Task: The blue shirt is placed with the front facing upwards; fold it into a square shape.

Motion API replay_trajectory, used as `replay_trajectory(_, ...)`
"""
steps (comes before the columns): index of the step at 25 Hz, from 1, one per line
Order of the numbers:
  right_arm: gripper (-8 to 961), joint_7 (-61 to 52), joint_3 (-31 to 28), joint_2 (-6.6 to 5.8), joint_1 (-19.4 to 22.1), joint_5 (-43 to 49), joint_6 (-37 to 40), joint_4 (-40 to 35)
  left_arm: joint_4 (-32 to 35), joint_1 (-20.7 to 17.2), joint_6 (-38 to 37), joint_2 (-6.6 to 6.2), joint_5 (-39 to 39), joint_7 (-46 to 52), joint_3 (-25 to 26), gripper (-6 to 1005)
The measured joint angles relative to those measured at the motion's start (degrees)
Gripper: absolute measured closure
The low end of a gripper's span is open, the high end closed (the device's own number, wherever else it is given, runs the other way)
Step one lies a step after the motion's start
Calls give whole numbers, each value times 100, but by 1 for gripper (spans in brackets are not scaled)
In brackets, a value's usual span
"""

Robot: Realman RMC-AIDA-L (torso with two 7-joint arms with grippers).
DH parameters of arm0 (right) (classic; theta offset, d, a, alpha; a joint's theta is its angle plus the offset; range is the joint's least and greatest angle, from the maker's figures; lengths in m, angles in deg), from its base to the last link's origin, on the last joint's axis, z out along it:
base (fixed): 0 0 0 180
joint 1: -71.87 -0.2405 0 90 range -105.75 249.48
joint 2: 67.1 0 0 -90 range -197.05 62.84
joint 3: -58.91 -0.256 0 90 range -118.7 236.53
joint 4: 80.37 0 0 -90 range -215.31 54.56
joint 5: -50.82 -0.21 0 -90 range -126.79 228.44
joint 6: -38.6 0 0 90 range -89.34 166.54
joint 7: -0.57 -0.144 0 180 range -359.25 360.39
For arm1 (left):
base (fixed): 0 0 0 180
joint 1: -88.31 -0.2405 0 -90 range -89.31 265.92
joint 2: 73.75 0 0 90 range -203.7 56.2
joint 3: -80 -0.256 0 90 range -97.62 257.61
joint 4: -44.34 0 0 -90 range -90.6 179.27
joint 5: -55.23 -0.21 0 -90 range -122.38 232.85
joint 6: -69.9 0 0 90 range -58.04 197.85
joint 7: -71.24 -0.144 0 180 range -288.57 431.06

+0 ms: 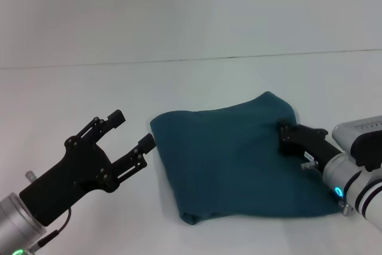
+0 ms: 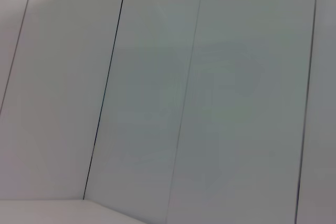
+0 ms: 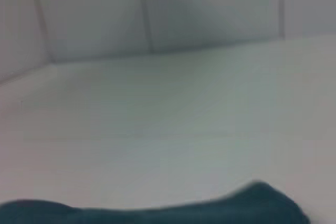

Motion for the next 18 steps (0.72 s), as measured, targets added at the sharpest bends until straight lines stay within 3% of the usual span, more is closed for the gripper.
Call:
replay_trajectory(8, 953, -252, -192, -10, 92, -7, -28, -10, -37, 14, 0, 0, -5, -28, 0, 172)
replay_trajectory(13, 953, -625, -140, -56, 533, 40, 1667, -43, 62, -10, -88, -16, -74, -38, 25, 172)
replay_trajectory(17, 952, -1787, 327, -155, 862, 606, 2216, -989, 458, -6, -79, -35, -593, 372, 178, 173)
replay_trajectory(18, 943, -2508, 579, -190, 1004, 1031, 2226, -1650, 673, 21, -28, -48, -900, 676, 265, 173)
